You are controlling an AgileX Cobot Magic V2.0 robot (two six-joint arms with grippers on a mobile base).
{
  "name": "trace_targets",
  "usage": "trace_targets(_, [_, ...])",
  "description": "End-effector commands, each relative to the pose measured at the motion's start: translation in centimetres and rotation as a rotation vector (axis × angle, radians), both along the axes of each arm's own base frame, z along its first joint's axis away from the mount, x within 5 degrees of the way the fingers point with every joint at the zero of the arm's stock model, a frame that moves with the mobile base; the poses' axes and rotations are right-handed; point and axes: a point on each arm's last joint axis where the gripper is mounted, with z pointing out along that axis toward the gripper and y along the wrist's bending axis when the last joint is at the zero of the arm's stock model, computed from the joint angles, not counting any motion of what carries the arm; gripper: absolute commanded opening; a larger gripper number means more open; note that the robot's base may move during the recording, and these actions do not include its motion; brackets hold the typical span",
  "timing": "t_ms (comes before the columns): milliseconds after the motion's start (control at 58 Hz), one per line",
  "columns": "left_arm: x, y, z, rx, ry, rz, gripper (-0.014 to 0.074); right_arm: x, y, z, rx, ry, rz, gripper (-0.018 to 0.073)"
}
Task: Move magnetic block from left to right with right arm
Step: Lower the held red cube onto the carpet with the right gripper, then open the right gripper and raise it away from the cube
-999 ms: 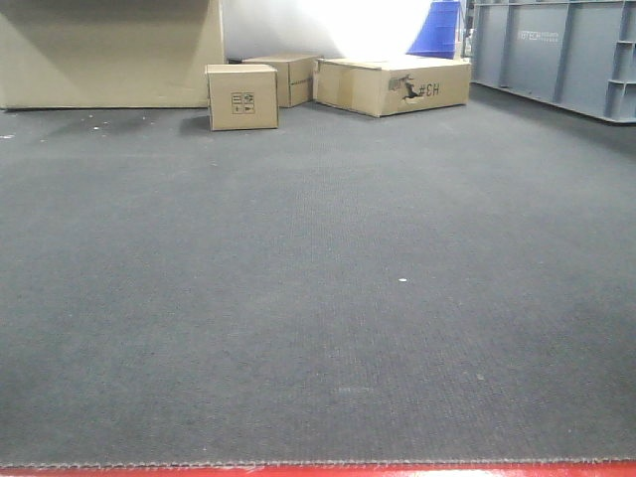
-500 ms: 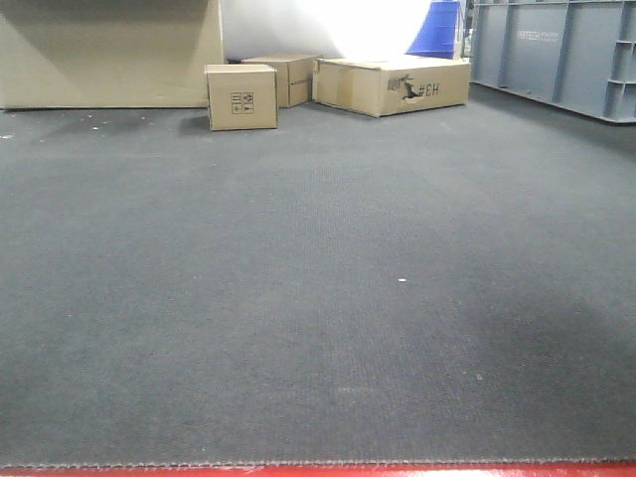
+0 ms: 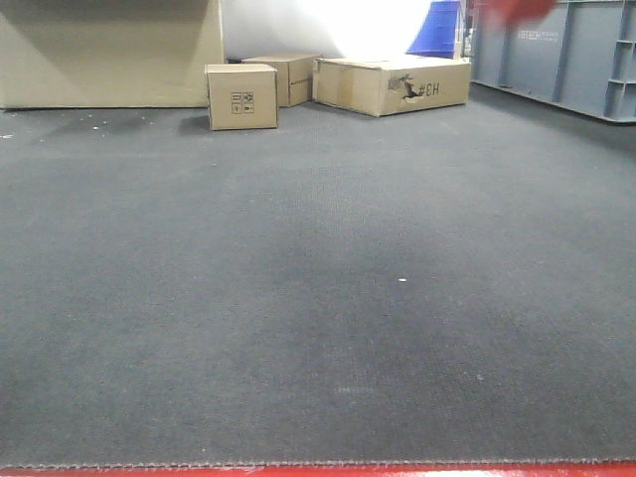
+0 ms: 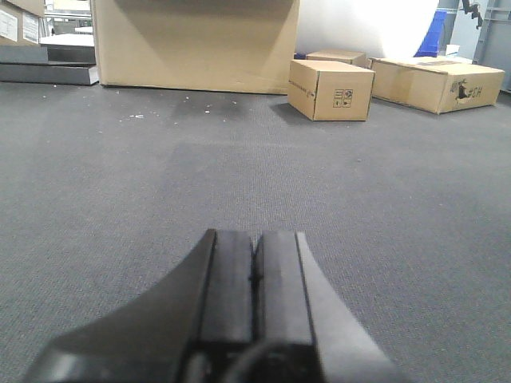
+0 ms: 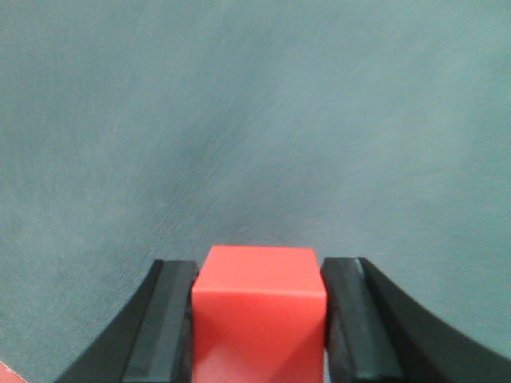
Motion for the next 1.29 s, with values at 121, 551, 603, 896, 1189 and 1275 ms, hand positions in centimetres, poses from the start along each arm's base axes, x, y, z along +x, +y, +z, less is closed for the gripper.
trace_targets(121, [-0.1,0.1,0.6,-0.017,-0.084,0.006,-0.0126,3.9,3.2,-3.1,-0.002,0.054,0.016,0.0216])
trace_targets(551, [-0.1,0.1,0.6,-0.017,-0.084,0.006,-0.0126,6.7,5.1,-9.9,-0.097,0.204,0.013,0.0216])
trace_targets(603, [-0.1,0.1,0.6,-0.017,-0.084,0.006,-0.0126,6.7,5.1,-9.9,-0.097,0.205,0.013,0.0218])
trace_targets(896, [-0.1,0.1,0.6,-0.017,-0.084,0.006,-0.0126,6.6,5.1,-9.6,-0.094,0.2,0.013,0.0647])
trace_targets(1189, [-0.1,0.1,0.6,-0.017,-0.084,0.006,-0.0126,4.4,3.6,-4.6,-0.029,0.108,0.014,0.0485])
trace_targets(1275, [-0.1,0.1,0.6,-0.017,-0.084,0.006,-0.0126,3.1,2.8,-2.1,0.011,0.046,0.015,0.0355])
